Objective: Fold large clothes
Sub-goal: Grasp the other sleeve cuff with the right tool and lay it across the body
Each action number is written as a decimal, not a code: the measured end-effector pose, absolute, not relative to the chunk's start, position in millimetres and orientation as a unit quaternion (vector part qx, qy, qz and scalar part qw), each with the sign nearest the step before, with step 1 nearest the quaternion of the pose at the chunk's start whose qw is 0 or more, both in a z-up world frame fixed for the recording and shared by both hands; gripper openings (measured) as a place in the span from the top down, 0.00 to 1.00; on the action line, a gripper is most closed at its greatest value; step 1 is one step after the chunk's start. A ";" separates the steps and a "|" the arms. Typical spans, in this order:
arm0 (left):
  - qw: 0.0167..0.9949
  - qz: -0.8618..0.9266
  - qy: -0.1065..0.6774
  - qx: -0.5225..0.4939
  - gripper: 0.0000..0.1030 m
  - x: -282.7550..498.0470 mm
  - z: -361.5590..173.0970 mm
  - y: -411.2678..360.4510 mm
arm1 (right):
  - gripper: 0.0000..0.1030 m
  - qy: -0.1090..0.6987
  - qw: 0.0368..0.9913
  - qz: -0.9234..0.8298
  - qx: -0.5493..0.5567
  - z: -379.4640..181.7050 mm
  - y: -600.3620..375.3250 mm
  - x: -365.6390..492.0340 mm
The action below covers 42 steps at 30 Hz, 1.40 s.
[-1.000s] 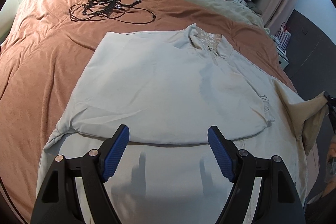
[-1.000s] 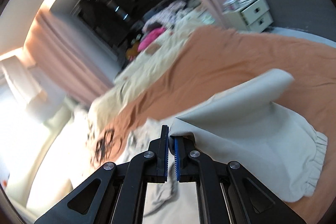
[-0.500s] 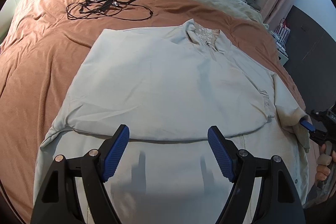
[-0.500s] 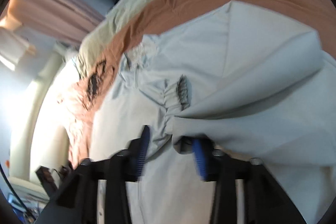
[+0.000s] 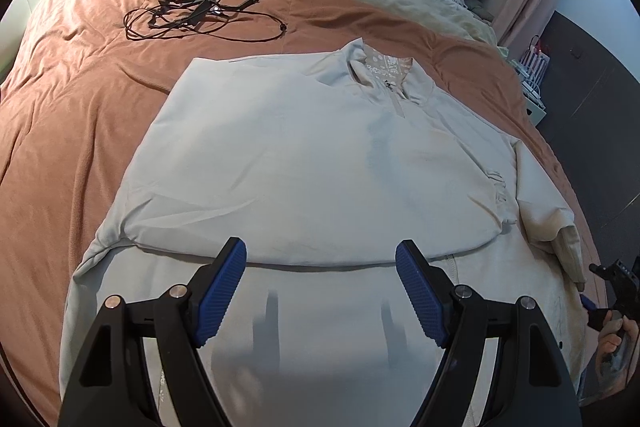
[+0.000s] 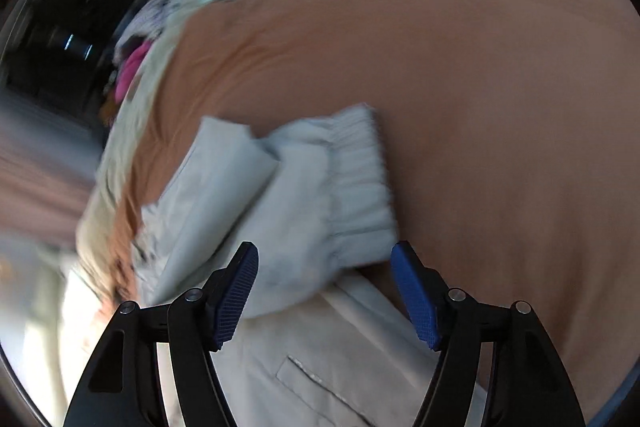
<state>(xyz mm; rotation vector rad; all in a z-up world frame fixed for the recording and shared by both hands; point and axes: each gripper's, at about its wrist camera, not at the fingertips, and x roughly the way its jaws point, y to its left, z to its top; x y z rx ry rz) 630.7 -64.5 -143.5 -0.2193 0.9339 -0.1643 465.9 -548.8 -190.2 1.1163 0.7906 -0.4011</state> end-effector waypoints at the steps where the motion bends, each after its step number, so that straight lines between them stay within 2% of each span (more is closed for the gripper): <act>1: 0.884 -0.079 0.449 -0.106 0.24 630.9 -143.6 -64.9 | 0.33 0.360 0.740 -0.175 0.540 -200.9 -553.9 462.9; 4: 0.884 -0.077 0.449 -0.106 0.24 631.4 -143.6 -65.0 | 0.33 0.353 0.726 -0.145 0.572 -224.5 -558.2 473.9; 6: 0.885 -0.076 0.447 -0.108 0.24 631.0 -142.1 -63.7 | 0.41 0.342 0.725 -0.147 0.579 -233.8 -560.5 479.4; 7: 0.885 -0.076 0.445 -0.110 0.24 630.6 -141.3 -62.3 | 0.64 0.338 0.729 -0.163 0.572 -233.5 -563.1 480.1; 8: 0.886 -0.074 0.443 -0.114 0.24 629.6 -139.7 -59.5 | 0.69 0.329 0.741 -0.174 0.558 -228.4 -564.0 481.2; 9: 0.887 -0.074 0.441 -0.118 0.24 629.1 -138.7 -57.4 | 0.81 0.319 0.753 -0.175 0.549 -220.8 -559.7 485.8; 10: 0.887 -0.074 0.439 -0.123 0.24 628.4 -137.3 -54.5 | 0.89 0.308 0.765 -0.170 0.540 -210.7 -556.5 484.3; 19: 0.887 -0.076 0.429 -0.153 0.24 625.9 -131.3 -36.4 | 0.91 0.218 0.876 -0.089 0.421 -105.8 -475.6 512.3; 29: 0.885 -0.062 0.426 -0.177 0.24 626.5 -133.6 -4.0 | 0.91 0.218 0.917 0.033 0.333 -50.7 -352.8 585.6; 36: 0.879 -0.037 0.430 -0.204 0.24 629.7 -142.4 24.4 | 0.92 0.256 0.909 0.127 0.304 -54.4 -284.9 604.9; 41: 0.874 -0.025 0.434 -0.217 0.24 628.8 -147.7 35.5 | 0.92 0.311 0.891 0.175 0.280 -90.3 -220.7 627.0; 42: 0.874 -0.022 0.434 -0.215 0.24 628.7 -147.6 35.8 | 0.88 0.333 0.882 0.185 0.278 -101.7 -210.8 632.8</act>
